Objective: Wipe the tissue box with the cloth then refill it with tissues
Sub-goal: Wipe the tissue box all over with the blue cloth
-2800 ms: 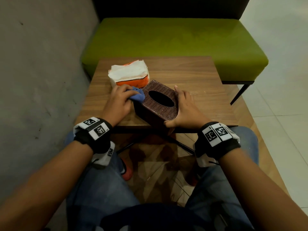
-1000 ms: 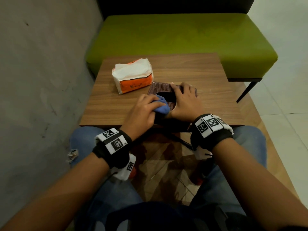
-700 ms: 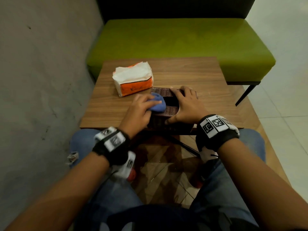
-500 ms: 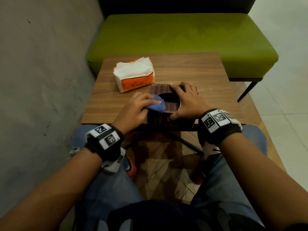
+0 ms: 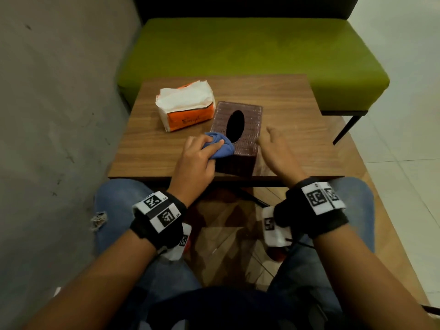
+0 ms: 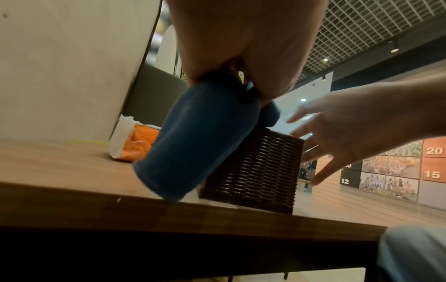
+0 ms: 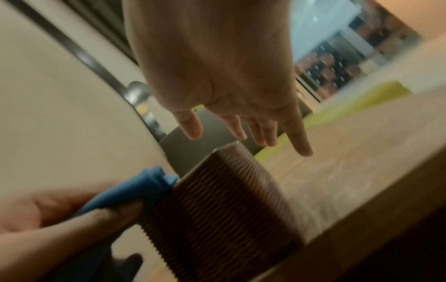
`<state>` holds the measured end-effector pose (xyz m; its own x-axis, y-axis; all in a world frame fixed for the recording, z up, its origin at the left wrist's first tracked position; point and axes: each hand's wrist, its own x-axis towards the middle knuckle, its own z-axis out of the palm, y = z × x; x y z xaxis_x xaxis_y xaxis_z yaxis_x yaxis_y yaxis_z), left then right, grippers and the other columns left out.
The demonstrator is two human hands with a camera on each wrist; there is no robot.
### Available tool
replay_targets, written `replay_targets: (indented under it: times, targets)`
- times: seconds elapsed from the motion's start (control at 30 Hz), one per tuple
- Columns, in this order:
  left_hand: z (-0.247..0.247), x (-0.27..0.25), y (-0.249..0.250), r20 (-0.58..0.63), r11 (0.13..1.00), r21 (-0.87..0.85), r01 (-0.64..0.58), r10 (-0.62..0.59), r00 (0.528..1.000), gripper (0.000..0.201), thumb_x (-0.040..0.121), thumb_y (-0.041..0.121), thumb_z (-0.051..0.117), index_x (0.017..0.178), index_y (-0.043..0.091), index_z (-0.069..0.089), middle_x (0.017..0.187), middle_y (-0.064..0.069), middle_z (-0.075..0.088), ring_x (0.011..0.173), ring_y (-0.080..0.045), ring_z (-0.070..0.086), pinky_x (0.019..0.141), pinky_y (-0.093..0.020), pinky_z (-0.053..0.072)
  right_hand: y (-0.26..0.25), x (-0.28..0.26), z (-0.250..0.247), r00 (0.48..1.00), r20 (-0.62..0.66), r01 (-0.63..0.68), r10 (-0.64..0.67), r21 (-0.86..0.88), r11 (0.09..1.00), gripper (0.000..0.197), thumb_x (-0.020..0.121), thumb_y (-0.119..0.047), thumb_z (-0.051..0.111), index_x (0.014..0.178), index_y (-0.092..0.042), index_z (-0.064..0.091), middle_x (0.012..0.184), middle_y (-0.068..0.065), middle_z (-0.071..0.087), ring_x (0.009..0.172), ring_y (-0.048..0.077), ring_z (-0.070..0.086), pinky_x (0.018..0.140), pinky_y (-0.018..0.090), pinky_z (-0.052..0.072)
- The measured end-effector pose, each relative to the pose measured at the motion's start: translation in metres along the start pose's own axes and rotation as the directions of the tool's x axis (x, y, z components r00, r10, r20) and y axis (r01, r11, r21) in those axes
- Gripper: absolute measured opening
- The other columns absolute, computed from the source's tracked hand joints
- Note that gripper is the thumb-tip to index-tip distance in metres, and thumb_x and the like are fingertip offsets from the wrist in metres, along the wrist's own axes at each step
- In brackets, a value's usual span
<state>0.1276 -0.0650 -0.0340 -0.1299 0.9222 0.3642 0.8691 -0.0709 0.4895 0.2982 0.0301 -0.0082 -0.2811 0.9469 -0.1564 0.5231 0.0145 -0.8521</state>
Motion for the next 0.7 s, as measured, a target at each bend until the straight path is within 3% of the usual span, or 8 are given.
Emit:
replay_targets:
  times: [0.03, 0.1, 0.23, 0.4, 0.47, 0.53, 0.6, 0.7]
  targets:
    - [0.000, -0.002, 0.003, 0.016, 0.999, -0.018, -0.032, 0.032, 0.999, 0.045, 0.079, -0.001, 0.050, 0.121, 0.010, 0.063, 0.113, -0.013, 0.058, 0.106, -0.023, 0.044, 0.091, -0.020, 0.034, -0.002, 0.000, 0.010, 1.000, 0.003, -0.021, 0.021, 0.102, 0.995, 0.042, 0.099, -0.024, 0.047, 0.137, -0.006, 0.045, 0.124, 0.005, 0.053, 0.120, 0.018, 0.050, 0.095, 0.026, 0.037]
    - [-0.001, -0.007, 0.006, 0.076, 0.990, -0.060, -0.130, 0.134, 0.988, 0.045, 0.080, 0.007, 0.044, 0.120, 0.010, 0.063, 0.113, -0.013, 0.058, 0.106, -0.020, 0.042, 0.093, -0.015, 0.028, -0.002, 0.009, 0.024, 0.999, -0.053, 0.002, 0.007, 0.176, 0.984, 0.039, 0.098, -0.028, 0.051, 0.130, -0.006, 0.050, 0.120, 0.007, 0.061, 0.114, 0.023, 0.058, 0.091, 0.027, 0.043]
    - [-0.011, 0.005, -0.001, 0.192, 0.977, -0.089, -0.192, 0.206, 0.960, 0.046, 0.078, 0.005, 0.041, 0.118, 0.011, 0.064, 0.113, -0.012, 0.059, 0.104, -0.020, 0.043, 0.092, -0.016, 0.026, 0.006, 0.024, 0.032, 0.996, -0.083, 0.025, -0.021, 0.051, 0.998, 0.037, 0.101, -0.029, 0.046, 0.130, -0.007, 0.052, 0.122, 0.014, 0.064, 0.113, 0.030, 0.058, 0.076, 0.022, 0.035]
    - [-0.005, 0.051, -0.013, 0.100, 0.999, -0.038, -0.028, 0.031, 0.994, 0.046, 0.076, -0.008, 0.050, 0.116, 0.009, 0.066, 0.113, -0.015, 0.062, 0.103, -0.032, 0.049, 0.096, -0.030, 0.035, 0.011, 0.031, 0.032, 0.997, -0.071, 0.038, -0.037, 0.014, 0.999, 0.041, 0.101, -0.030, 0.046, 0.134, -0.008, 0.051, 0.126, 0.015, 0.063, 0.116, 0.031, 0.057, 0.081, 0.024, 0.037]
    - [0.000, 0.040, -0.007, 0.104, 0.997, -0.038, -0.073, 0.076, 0.992, 0.046, 0.075, -0.005, 0.049, 0.116, 0.009, 0.066, 0.113, -0.014, 0.061, 0.104, -0.029, 0.047, 0.095, -0.018, 0.029, 0.011, 0.032, 0.031, 0.996, -0.087, 0.033, -0.034, -0.007, 0.999, 0.042, 0.100, -0.031, 0.046, 0.136, -0.009, 0.048, 0.126, 0.015, 0.063, 0.116, 0.032, 0.057, 0.081, 0.026, 0.038]
    - [0.001, 0.016, -0.001, 0.122, 0.984, -0.091, -0.155, 0.166, 0.979, 0.048, 0.075, -0.002, 0.046, 0.118, 0.010, 0.064, 0.114, -0.012, 0.060, 0.106, -0.020, 0.043, 0.093, -0.006, 0.023, 0.009, 0.034, 0.032, 0.991, -0.100, 0.084, -0.089, -0.057, 0.995, 0.043, 0.100, -0.029, 0.045, 0.140, -0.015, 0.044, 0.131, 0.013, 0.060, 0.119, 0.030, 0.056, 0.089, 0.032, 0.043]
    - [-0.001, 0.007, 0.001, 0.118, 0.974, -0.129, -0.185, 0.200, 0.973, 0.049, 0.074, -0.004, 0.046, 0.118, 0.009, 0.064, 0.114, -0.012, 0.061, 0.105, -0.017, 0.042, 0.095, -0.003, 0.021, 0.006, 0.038, 0.033, 0.989, -0.071, 0.123, -0.132, -0.124, 0.985, 0.044, 0.100, -0.025, 0.044, 0.144, -0.019, 0.042, 0.139, 0.009, 0.054, 0.126, 0.027, 0.052, 0.100, 0.037, 0.042]
    - [0.005, 0.013, 0.005, 0.090, 0.974, -0.171, -0.145, 0.162, 0.983, 0.045, 0.073, -0.007, 0.048, 0.113, 0.005, 0.066, 0.110, -0.014, 0.064, 0.103, -0.017, 0.043, 0.094, -0.004, 0.024, 0.001, 0.044, 0.035, 0.994, -0.052, 0.090, -0.097, -0.120, 0.989, 0.047, 0.097, -0.036, 0.051, 0.142, -0.026, 0.046, 0.138, 0.004, 0.058, 0.125, 0.024, 0.054, 0.101, 0.037, 0.045]
